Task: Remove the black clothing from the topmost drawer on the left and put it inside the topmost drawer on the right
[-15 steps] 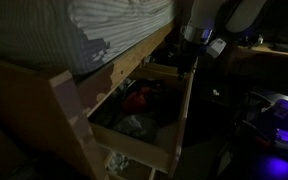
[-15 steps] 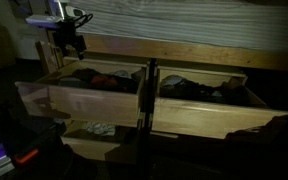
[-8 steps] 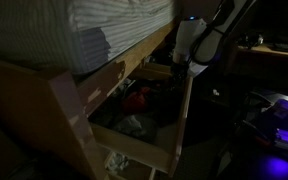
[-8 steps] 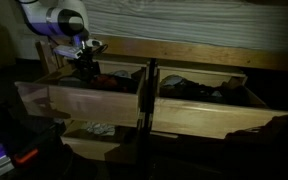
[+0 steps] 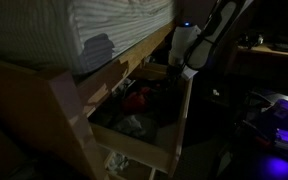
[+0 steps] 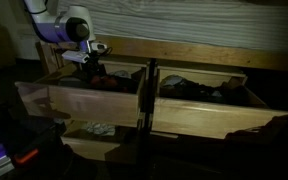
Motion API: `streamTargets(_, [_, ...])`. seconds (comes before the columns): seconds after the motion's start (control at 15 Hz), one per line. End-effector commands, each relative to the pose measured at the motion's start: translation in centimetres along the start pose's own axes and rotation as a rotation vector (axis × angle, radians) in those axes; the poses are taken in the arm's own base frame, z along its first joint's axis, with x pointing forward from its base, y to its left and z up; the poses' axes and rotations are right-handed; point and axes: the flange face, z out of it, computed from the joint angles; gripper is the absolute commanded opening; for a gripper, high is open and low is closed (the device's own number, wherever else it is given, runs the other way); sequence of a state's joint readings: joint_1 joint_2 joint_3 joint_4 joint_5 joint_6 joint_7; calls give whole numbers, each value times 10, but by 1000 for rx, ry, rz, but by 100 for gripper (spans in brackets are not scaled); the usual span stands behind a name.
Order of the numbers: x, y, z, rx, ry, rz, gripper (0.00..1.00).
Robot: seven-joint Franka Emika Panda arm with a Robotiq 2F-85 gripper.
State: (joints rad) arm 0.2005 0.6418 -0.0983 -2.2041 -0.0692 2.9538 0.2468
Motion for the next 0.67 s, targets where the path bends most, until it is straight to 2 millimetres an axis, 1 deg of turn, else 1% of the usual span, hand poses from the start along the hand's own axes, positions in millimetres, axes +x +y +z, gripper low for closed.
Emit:
streamTargets(0.0, [9,15,39,-79,92,11,100])
streamTargets(0.13, [10,21,62,-88,54,61,100])
streamTargets(0.2, [3,19,39,-71,53,34,100])
streamTargets(0.27, [3,21,50,-77,46,38,100])
streamTargets(0.33, [2,21,52,-78,43,37,100])
streamTargets(0.47, [5,20,48,-76,51,38,100])
streamTargets(0.53, [2,21,44,-48,28,34,100])
streamTargets(0.6, [2,19,46,-20,23,26,100])
